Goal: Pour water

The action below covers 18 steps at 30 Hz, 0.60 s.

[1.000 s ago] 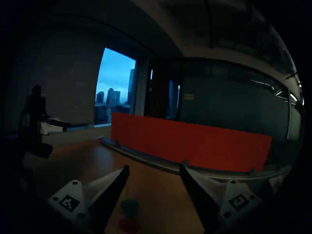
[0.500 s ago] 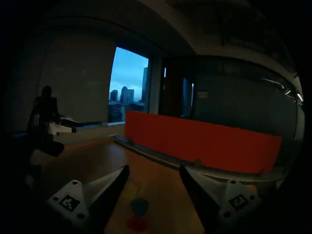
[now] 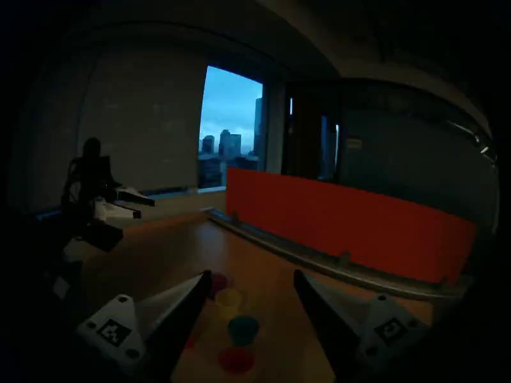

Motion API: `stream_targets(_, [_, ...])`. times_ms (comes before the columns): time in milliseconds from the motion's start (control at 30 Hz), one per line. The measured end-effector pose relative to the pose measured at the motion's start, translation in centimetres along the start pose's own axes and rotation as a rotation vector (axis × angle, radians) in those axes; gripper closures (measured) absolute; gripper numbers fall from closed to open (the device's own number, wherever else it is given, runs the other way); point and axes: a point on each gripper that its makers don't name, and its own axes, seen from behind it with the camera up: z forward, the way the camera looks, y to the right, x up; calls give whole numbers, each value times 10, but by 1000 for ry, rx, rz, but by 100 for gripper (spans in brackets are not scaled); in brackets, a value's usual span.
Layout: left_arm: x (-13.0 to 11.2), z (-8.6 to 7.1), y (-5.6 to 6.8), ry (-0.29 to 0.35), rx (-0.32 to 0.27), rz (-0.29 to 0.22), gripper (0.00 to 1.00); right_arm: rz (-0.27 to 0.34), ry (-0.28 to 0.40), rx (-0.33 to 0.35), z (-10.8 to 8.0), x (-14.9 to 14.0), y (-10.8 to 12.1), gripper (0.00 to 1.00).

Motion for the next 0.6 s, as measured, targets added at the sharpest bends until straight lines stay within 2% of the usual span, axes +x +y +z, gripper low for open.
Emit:
stream_targets(167, [-16,3,0,-27,-12,8,3,-35,-41,25,8,-13,0,1])
stream_targets(333, [-38,8,6,-57,-42,25,3,-65,-79,46,19,-31,0,1])
stream_targets(600, [-70,21,14,-104,-89,33,3,-75,-112,79,38,-52,-1,1])
